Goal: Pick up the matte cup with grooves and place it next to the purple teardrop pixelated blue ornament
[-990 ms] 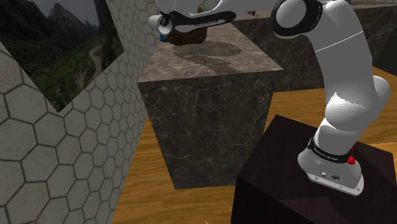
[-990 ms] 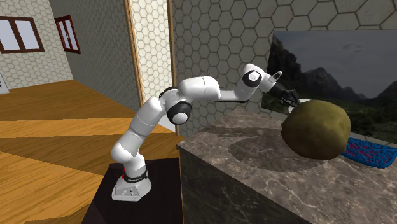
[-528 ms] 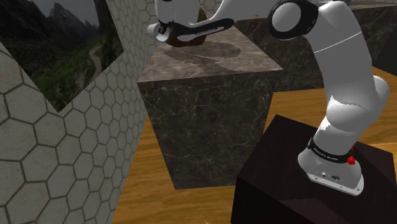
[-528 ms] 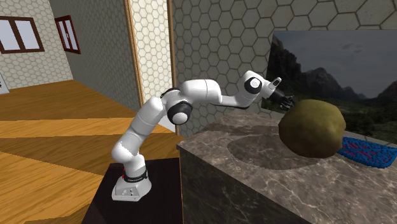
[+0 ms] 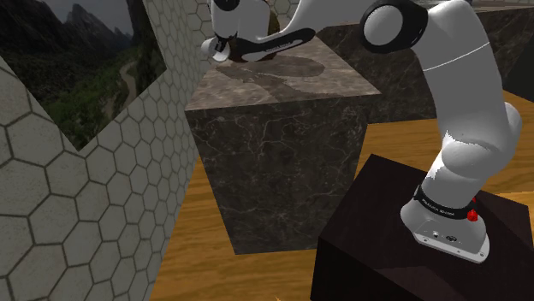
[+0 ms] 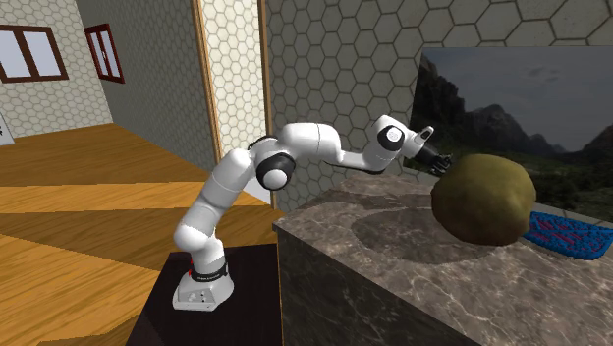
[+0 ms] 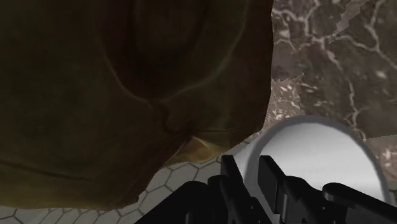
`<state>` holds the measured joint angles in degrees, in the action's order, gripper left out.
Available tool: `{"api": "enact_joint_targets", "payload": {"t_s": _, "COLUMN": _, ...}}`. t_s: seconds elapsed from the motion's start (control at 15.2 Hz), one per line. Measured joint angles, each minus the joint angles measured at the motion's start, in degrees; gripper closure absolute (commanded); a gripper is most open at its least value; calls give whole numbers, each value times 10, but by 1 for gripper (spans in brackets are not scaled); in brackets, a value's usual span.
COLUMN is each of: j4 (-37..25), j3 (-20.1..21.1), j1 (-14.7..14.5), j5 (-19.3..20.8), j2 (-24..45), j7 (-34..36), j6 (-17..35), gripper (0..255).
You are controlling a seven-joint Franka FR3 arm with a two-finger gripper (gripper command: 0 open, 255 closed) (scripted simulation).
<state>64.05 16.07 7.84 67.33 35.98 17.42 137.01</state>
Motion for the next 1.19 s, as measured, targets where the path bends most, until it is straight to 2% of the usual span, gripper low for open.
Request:
{"api": "enact_joint_targets", "payload": {"t_s": 0.07, "j4": -17, "j3": -8, "j1": -7, "j5": -7, "j2": 10, "j7": -7, "j6": -5, "gripper": 0}}
{"api": "enact_joint_targets", "payload": {"t_s": 0.33, "j4": -55, "j3": -11, "j1": -11, "j5": -24, "j2": 29, "j7": -35, "j6": -28, "gripper": 0}}
{"api": "enact_joint_targets", "payload": {"t_s": 0.53, "j4": 12, "j3": -22, "j1": -21, "j5": -19, "j2": -18, "j7": -3, "j6": -48, "gripper": 0}}
{"api": "enact_joint_targets", "payload": {"t_s": 0.73, "j4": 61, "j3": -28, "j1": -35, "j5": -24, "j2": -60, "j7": 12, "j6": -105, "gripper": 0}}
{"api": "enact_joint_targets", "payload": {"t_s": 0.86, "j4": 66, "j3": -28, "j1": -37, "j5": -27, "j2": -68, "j7": 12, "j6": -122, "gripper": 0}}
{"api": "enact_joint_targets", "payload": {"t_s": 1.19, "j4": 70, "j3": -28, "j1": -37, "j5": -28, "j2": -72, "j7": 13, "j6": -127, "gripper": 0}}
